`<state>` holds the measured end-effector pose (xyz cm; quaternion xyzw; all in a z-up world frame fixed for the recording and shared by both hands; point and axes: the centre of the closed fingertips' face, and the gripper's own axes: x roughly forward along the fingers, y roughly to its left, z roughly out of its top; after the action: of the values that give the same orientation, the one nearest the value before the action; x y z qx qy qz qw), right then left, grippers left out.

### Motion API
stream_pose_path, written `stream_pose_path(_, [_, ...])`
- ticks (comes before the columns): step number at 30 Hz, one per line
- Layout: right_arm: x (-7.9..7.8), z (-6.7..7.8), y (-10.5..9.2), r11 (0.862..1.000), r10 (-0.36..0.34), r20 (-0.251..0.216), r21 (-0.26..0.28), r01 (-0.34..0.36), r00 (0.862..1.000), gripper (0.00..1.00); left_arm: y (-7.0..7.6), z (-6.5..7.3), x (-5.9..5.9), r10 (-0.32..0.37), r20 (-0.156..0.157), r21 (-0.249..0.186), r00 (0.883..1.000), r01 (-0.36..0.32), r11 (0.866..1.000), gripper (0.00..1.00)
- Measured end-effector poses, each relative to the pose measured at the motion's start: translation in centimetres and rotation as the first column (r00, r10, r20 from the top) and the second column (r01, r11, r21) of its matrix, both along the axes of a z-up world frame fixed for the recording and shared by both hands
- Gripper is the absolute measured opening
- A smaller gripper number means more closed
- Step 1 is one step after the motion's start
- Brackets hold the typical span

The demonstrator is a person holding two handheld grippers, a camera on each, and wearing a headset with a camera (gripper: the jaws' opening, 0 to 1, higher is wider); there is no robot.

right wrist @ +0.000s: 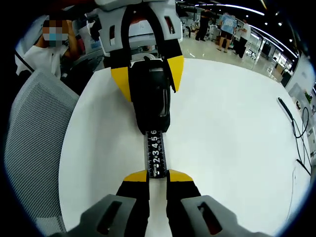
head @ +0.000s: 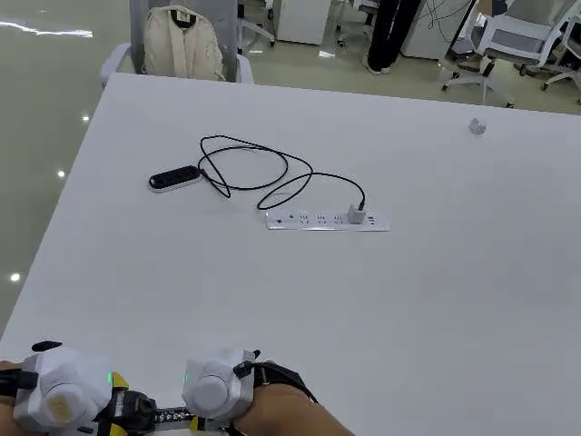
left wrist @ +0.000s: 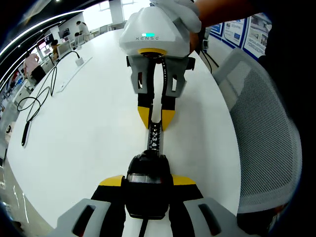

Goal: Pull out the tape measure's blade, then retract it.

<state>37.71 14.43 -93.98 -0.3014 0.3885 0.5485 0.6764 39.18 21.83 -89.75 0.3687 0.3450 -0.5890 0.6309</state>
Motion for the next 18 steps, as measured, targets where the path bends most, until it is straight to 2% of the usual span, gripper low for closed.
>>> stream_pose_path(18, [0.1,0.0,-1.2,1.000,-0.010,-0.008,-0.012,0.010,1.000,0.11,-0.1,0.0,0.1,0.014,-0.009,0.003,1.000,-0.014,1.000,0.30])
